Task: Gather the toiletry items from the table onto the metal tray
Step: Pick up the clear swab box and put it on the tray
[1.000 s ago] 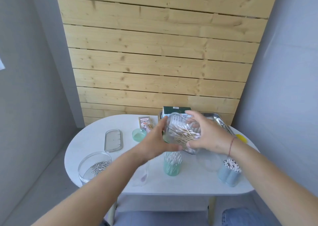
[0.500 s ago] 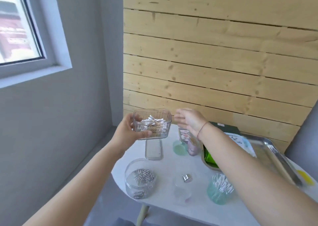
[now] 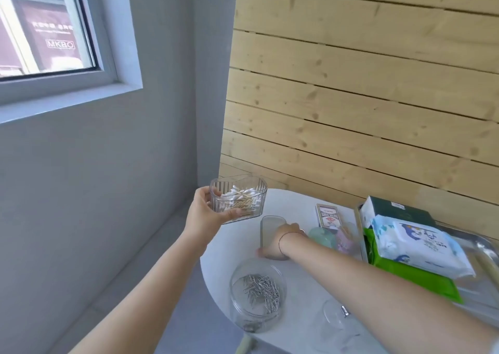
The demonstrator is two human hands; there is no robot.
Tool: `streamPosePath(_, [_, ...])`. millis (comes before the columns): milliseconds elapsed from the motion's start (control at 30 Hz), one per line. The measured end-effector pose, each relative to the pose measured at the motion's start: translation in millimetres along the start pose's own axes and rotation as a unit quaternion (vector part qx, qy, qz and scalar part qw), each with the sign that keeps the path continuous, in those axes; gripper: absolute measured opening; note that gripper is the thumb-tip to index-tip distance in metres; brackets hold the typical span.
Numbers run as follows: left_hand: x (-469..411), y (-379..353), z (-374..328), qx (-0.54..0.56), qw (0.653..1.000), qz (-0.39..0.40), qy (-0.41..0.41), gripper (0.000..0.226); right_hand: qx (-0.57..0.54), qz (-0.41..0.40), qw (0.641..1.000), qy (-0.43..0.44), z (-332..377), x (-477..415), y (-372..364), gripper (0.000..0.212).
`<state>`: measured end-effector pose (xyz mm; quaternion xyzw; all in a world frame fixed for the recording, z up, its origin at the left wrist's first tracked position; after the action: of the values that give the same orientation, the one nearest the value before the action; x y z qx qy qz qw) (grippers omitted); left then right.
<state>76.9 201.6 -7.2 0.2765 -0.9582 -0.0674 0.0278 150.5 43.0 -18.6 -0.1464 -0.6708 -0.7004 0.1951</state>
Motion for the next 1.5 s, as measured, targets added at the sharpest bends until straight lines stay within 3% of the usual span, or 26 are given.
streamPosePath(233, [-1.8,-4.7,3.1,0.007,1.0,0.0,0.009,0.067,0.022,-0.034,0.999,0.002,-5.7,-2.1,7.2,0.063])
streamPosePath(533, [6.4,-1.7,-0.6,0.007,1.0,-0.01,0.003,0.065,-0.019,-0.033,0.999,-0.02,-9.2,-9.1,4.6,0.09])
streamPosePath(767, [4.9,-3.8,-2.4,0.003,1.0,0.003,-0.001,0.063,-0.023,-0.107,0.994,0.009,-7.2,-27.2,5.6,0.061])
streamPosePath(933, [6.3,-8.6,-13.0,-0.001,1.0,0.005,-0.012,0.063,-0.128,-0.098,0.984,0.07,-16.5,-11.0,27.9,0.08])
streamPosePath(1033, [10.8,-13.6,-25.3,0.004,1.0,0.013,-0.027,0.063,-0.196,-0.129,0.964,0.122,-37.4,13.1,61.6,0.078])
streamPosePath(1200, [30.8,-35.8,-56.3,0.004,0.996,0.061,-0.06,0.06,-0.255,-0.208,0.927,0.178,-112.5,66.9,109.4,0.08])
streamPosePath(1333, [58.9,-75.8,-76.2,-0.022,0.987,0.142,-0.075,0.059,-0.301,-0.27,0.887,0.223,-173.7,110.1,141.0,0.084])
streamPosePath(1433, [81.0,-113.7,-83.1,-0.028,0.972,0.217,-0.086,0.062,-0.334,-0.252,0.866,0.275,-197.7,132.6,156.0,0.098])
streamPosePath(1500, [96.2,-136.1,-86.9,-0.027,0.962,0.255,-0.09,0.063,-0.308,-0.222,0.873,0.308,-203.1,142.7,159.1,0.103])
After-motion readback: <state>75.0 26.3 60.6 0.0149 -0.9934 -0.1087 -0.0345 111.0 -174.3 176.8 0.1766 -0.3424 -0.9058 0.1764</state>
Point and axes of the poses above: each hand's wrist, its own x-axis away from the middle knuckle, its own y-axis out of the back of the hand, z = x × y, the point moved 1 cm from there along -x, towards the middle knuckle, and after that the axes turned 3 degrees about -x, right-handed, at the moved point
